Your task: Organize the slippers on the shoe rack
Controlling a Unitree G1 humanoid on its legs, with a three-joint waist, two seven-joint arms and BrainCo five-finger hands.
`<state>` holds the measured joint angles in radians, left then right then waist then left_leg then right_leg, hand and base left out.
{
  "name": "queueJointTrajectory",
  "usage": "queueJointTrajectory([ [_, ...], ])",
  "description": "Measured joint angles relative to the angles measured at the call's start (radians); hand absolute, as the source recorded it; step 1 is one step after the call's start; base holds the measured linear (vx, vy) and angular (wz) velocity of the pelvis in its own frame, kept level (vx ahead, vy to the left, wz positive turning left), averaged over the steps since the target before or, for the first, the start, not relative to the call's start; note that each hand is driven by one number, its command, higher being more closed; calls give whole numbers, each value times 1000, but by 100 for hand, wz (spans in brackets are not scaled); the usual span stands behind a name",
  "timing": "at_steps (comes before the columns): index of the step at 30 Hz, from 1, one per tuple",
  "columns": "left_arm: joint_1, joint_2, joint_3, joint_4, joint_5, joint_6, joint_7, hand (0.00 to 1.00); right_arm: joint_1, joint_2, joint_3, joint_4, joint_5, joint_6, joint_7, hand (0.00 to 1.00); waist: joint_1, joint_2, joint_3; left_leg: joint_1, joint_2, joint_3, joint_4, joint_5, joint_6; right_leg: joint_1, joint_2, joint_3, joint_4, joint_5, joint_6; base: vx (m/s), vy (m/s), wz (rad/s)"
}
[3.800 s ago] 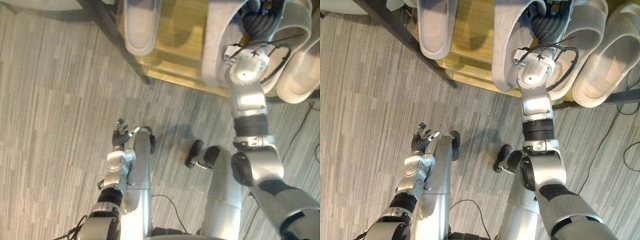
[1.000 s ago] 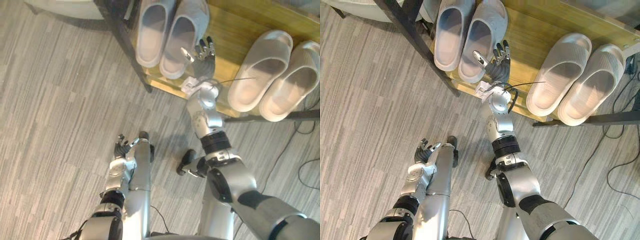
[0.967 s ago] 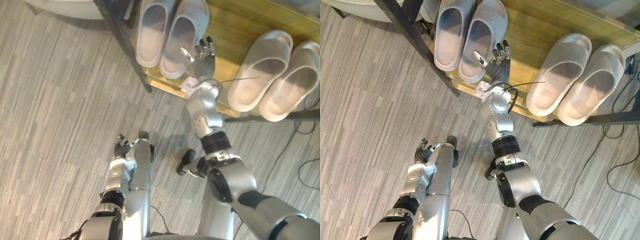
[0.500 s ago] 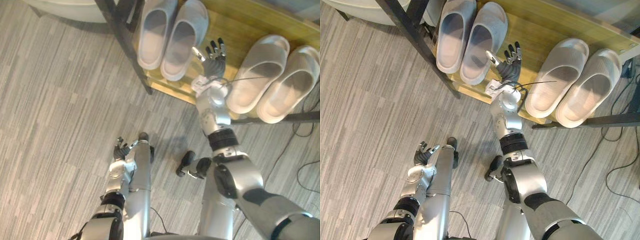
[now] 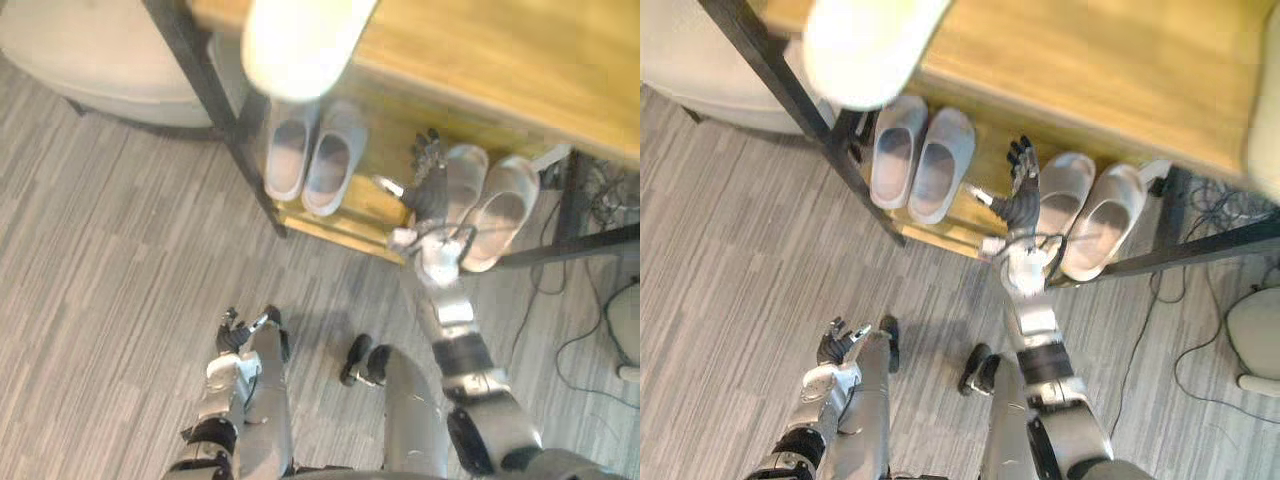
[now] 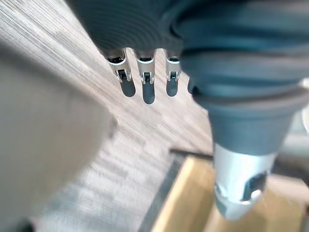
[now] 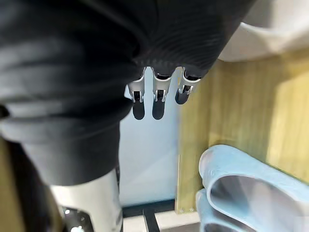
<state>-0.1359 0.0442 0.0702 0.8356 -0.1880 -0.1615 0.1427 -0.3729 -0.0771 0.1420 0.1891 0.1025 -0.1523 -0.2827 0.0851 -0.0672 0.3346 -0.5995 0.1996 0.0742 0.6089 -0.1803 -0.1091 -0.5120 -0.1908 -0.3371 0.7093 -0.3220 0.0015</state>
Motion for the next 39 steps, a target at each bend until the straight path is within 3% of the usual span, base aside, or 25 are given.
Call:
queueJointTrajectory([
  [2, 40, -2, -71, 12, 23, 1, -17, 0, 112, 7, 37, 1, -30, 1, 40, 0, -10, -18, -39, 96, -14, 29, -85, 19, 0, 82, 3, 14, -91, 29, 14, 174, 104, -16],
  [4, 50, 1, -126, 64, 39, 5, -27, 0, 173, 6, 40, 42, -63, 2, 69, 0, -31, -19, -71, 170, -28, 45, -162, 37, 6, 154, 9, 15, -181, 61, 28, 196, 116, -7],
  [11, 88, 26, -206, 106, 91, 20, -58, 0, 336, -13, -26, 294, -152, 21, 136, 0, -74, 18, -156, 438, -87, 108, -468, 135, 22, 401, 29, 22, -503, 193, 76, 171, 62, -9],
  [15, 90, 57, -240, 79, 110, 20, -59, 0, 386, -13, -85, 427, -181, 30, 156, 0, -90, 45, -180, 524, -106, 120, -563, 172, 24, 481, 36, 22, -597, 234, 85, 68, 16, -7],
  [19, 92, 61, -283, 20, 138, 17, -59, 0, 419, -15, -129, 547, -182, 41, 160, 0, -97, 57, -199, 569, -120, 115, -610, 193, 29, 530, 42, 18, -652, 262, 88, -6, 4, 3],
  [28, 89, 60, -548, -226, 154, 15, -101, 0, 449, -7, -180, 742, -181, 65, 158, 0, -107, 64, -207, 621, -141, 66, -711, 269, 50, 567, 42, -14, -687, 296, 87, -95, 23, 12],
  [33, 92, 59, -708, -475, 89, 10, -158, 0, 461, -1, -187, 745, -192, 66, 152, 0, -107, 79, -223, 633, -152, 52, -717, 267, 47, 587, 34, -13, -700, 296, 91, -81, 32, 7],
  [39, 81, 58, -769, -692, -5, -12, -181, 0, 472, -3, -175, 744, -192, 63, 146, 0, -108, 87, -245, 641, -154, 51, -718, 262, 54, 595, 35, -1, -701, 295, 91, -9, 1, 0],
])
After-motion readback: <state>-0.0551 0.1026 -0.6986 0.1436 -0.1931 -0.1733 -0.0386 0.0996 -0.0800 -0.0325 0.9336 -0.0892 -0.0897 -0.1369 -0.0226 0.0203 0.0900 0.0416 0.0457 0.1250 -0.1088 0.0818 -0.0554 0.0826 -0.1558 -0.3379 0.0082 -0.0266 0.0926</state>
